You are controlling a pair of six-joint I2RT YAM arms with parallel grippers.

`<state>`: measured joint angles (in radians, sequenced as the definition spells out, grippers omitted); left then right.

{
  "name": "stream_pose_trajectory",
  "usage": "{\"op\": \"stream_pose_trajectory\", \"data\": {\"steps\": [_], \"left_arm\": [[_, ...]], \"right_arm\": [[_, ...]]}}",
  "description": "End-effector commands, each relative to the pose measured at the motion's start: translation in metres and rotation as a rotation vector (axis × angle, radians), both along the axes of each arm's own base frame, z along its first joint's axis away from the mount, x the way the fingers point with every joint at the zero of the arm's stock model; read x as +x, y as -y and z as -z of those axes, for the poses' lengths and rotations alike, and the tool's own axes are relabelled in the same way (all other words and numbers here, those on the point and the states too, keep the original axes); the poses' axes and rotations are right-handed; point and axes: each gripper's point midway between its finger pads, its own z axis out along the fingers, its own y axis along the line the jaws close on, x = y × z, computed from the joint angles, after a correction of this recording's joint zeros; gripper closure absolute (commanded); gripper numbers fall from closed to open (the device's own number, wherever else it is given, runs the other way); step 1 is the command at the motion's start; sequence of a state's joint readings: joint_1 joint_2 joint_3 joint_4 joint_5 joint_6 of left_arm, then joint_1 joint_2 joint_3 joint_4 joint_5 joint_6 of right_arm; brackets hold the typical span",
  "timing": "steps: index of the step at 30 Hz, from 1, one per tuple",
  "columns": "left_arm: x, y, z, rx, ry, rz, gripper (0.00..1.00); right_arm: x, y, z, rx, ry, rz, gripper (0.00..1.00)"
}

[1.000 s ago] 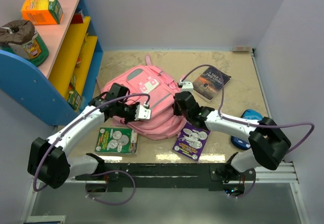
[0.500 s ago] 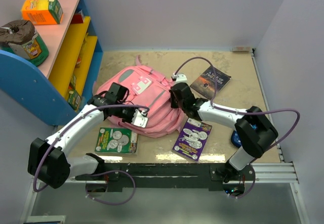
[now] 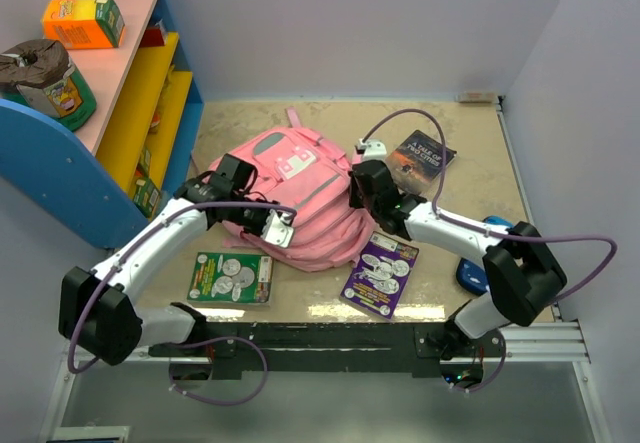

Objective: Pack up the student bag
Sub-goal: Zip the student bag at the center of the board.

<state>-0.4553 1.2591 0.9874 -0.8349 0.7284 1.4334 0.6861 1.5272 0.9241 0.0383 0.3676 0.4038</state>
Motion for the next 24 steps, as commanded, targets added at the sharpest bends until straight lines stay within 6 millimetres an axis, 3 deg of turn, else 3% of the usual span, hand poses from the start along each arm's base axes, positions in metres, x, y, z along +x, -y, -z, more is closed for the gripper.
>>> {"op": "stream_pose_trajectory", "data": {"steps": [1, 3, 4, 6, 11, 17, 19, 21, 24], "left_arm": [[-0.016, -0.002, -0.009, 0.054, -0.092, 0.042, 1.0], [-0.016, 0.003, -0.016, 0.084, -0.063, 0.091, 1.0], [-0.02, 0.003, -0.013, 0.102, -0.088, 0.102, 1.0], [-0.028, 0.006, -0.011, 0.116, -0.108, 0.122, 1.0], [-0.034, 0.002, 0.006, 0.126, -0.136, 0.065, 1.0], [0.005, 0.01, 0.008, 0.061, -0.087, -0.183, 1.0], [0.023, 0.013, 0.004, 0.04, -0.062, -0.265, 0.84], [0.028, 0.017, -0.004, 0.02, -0.087, -0.313, 0.62], [0.029, 0.028, -0.022, -0.028, -0.149, -0.34, 0.43]], "right_arm": [[0.028, 0.096, -0.026, -0.079, 0.157, 0.4, 0.95], [0.031, 0.1, -0.02, -0.097, 0.144, 0.423, 0.77], [0.037, 0.105, -0.026, -0.097, 0.154, 0.459, 0.6], [0.042, 0.112, -0.026, -0.092, 0.14, 0.508, 0.49], [0.06, 0.136, -0.036, -0.061, 0.134, 0.603, 0.5], [0.049, 0.134, -0.036, -0.031, 0.121, 0.555, 0.46], [0.041, 0.127, -0.024, -0.003, 0.084, 0.515, 0.44], [0.034, 0.119, -0.017, 0.04, 0.058, 0.474, 0.43], [0.018, 0.11, 0.012, 0.08, -0.022, 0.432, 0.43]]}}
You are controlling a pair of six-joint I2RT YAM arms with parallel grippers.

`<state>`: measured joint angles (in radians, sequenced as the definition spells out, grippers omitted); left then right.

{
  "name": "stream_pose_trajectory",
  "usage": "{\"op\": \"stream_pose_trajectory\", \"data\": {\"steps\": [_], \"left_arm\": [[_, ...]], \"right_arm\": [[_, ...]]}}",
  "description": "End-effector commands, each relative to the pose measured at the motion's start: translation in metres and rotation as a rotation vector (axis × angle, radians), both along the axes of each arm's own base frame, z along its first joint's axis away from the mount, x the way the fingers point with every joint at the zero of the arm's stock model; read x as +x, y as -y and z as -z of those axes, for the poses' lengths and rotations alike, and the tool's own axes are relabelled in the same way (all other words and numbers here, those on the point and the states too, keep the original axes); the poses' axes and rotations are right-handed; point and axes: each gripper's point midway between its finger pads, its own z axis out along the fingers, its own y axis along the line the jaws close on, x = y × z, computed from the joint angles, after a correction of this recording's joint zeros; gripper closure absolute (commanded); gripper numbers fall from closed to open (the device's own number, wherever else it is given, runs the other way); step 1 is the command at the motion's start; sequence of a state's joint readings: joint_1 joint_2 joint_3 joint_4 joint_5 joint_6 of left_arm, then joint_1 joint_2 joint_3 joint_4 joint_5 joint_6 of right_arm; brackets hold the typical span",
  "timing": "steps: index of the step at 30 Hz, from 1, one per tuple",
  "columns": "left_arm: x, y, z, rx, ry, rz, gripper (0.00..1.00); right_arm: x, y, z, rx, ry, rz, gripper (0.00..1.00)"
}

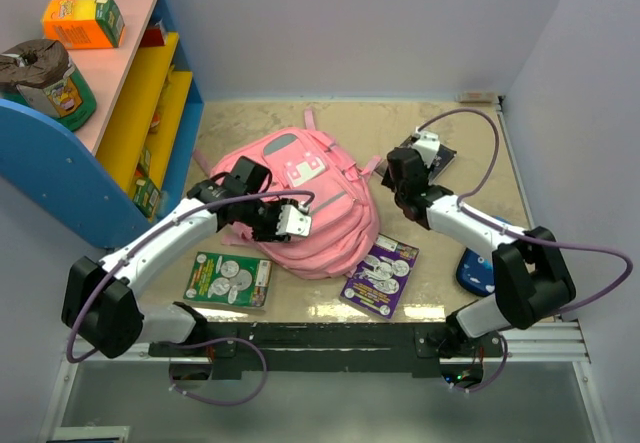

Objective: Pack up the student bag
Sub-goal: Zip the student bag at the center of the board.

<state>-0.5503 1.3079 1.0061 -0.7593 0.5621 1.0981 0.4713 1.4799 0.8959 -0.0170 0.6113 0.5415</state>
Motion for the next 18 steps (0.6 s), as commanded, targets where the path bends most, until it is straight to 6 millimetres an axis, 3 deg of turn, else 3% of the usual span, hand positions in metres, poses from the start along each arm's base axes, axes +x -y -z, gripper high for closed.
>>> {"op": "stream_pose_trajectory", "data": {"steps": [1, 3, 6, 8, 10, 13, 18], "left_arm": [[0.02, 0.026, -0.036, -0.113, -0.037, -0.128, 0.41], [0.015, 0.038, -0.047, -0.142, -0.081, -0.135, 0.39], [0.004, 0.062, -0.04, -0.156, -0.108, -0.124, 0.39], [-0.009, 0.074, -0.021, -0.129, -0.127, -0.113, 0.38], [-0.007, 0.084, -0.004, -0.1, -0.121, -0.144, 0.38], [0.013, 0.088, 0.012, -0.071, -0.103, -0.243, 0.38], [0.046, 0.093, 0.011, -0.087, -0.048, -0.401, 0.38]], "right_arm": [[-0.025, -0.018, 0.034, 0.118, -0.081, -0.078, 0.43], [-0.026, -0.026, 0.039, 0.165, -0.073, -0.104, 0.43], [-0.037, -0.033, 0.053, 0.209, -0.103, -0.138, 0.43], [-0.042, -0.037, 0.057, 0.216, -0.115, -0.153, 0.44], [-0.046, -0.037, 0.058, 0.214, -0.123, -0.158, 0.44], [-0.05, -0.036, 0.054, 0.216, -0.118, -0.165, 0.44], [-0.054, -0.035, 0.048, 0.224, -0.102, -0.176, 0.44]]}}
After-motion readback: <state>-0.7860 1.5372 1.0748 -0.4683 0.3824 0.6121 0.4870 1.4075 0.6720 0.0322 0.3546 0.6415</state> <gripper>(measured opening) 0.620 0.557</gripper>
